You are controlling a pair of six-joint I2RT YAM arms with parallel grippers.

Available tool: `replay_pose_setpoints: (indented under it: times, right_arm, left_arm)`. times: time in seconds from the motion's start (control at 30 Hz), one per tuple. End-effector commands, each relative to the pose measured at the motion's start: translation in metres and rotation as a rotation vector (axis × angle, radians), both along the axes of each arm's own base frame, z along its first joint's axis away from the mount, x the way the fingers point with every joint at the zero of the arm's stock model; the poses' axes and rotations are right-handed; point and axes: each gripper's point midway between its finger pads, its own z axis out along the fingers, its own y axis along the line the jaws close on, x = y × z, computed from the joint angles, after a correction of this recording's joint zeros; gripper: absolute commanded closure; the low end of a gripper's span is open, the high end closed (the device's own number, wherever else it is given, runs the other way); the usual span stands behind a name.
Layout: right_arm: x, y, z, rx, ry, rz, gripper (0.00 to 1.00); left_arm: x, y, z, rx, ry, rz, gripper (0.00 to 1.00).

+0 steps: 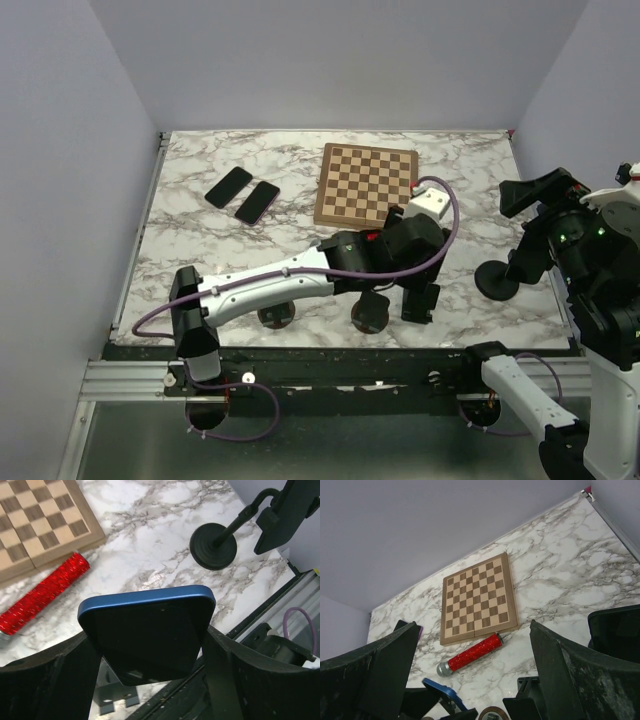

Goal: Remove the phone from the phone stand

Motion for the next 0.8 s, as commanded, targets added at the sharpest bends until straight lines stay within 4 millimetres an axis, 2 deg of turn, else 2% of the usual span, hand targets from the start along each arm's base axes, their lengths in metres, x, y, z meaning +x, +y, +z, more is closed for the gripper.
replay_pose_setpoints:
  times: [0.0,0.17,0.3,0.43,0.67,0.77]
  right_arm:
    - [0.000,0.002,0.008,0.001,-0.019,0.016,0.00]
    - [0.003,0.004,0.006,0.001,-0.015,0.021,0.00]
    - [0.004,0.007,0.005,0.007,-0.014,0.033,0.00]
    - [0.005,0.008,0.002,0.010,-0.007,0.041,0.00]
    - [0.001,0.006,0.002,0.004,-0.001,0.037,0.00]
    - [-0.001,0.004,0.005,-0.002,-0.004,0.025,0.00]
  left_arm:
    - [0.021,0.043,0.041,-0.007,-0.102,-0.079,1.00]
    - [0.056,0.119,0.032,0.047,-0.097,-0.040,1.00]
    - [0.085,0.180,0.005,0.185,-0.035,-0.010,1.00]
    - [0.115,0.228,-0.027,0.307,0.033,0.090,1.00]
    - [0.180,0.275,-0.088,0.395,0.209,0.205,1.00]
    - [0.210,0.273,-0.105,0.398,0.281,0.185,1.00]
